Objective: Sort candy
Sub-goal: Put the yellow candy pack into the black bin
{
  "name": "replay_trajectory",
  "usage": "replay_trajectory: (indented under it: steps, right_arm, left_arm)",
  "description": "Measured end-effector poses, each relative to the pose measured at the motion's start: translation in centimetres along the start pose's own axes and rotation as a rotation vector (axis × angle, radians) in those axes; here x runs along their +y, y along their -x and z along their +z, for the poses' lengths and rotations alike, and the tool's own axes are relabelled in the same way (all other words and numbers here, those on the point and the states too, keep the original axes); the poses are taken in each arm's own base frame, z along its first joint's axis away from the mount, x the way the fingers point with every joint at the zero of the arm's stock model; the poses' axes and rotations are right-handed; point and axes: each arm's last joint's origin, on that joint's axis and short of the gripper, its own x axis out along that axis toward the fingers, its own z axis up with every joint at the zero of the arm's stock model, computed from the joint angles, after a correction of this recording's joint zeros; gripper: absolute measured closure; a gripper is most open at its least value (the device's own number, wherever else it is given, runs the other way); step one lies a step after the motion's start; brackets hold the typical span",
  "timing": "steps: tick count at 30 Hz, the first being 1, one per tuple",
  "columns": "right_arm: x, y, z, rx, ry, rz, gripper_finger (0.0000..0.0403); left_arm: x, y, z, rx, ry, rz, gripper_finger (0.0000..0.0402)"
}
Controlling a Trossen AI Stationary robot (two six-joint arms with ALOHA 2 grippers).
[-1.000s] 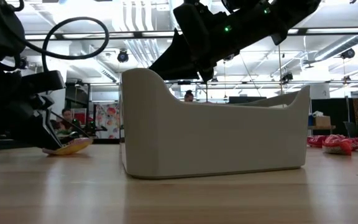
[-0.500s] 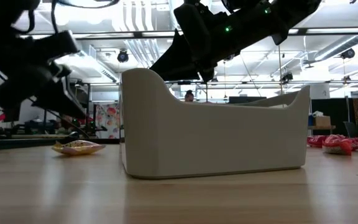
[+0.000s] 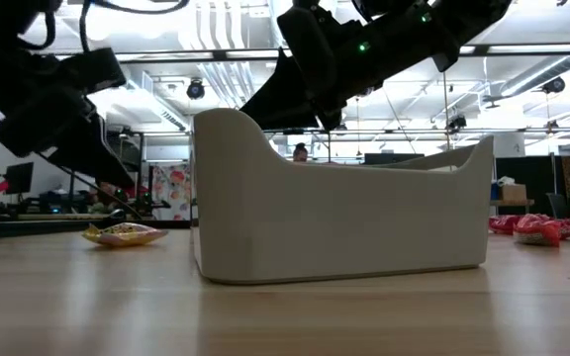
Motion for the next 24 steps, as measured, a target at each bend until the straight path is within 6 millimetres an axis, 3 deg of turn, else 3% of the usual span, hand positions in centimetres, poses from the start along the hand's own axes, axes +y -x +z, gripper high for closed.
replay_trajectory:
  steps: [11, 24]
  right_arm:
    - [0.0, 0.0, -0.1, 0.013, -0.007, 0.001, 0.0225]
    - [0.0, 0.0, -0.1, 0.014, -0.006, 0.001, 0.0225]
  left_arm:
    - [0.6, -1.4, -2.4, -0.078, 0.146, -0.001, 0.0229]
    - [0.5, -2.7, -3.7, -0.093, 0.132, 0.080, 0.0217]
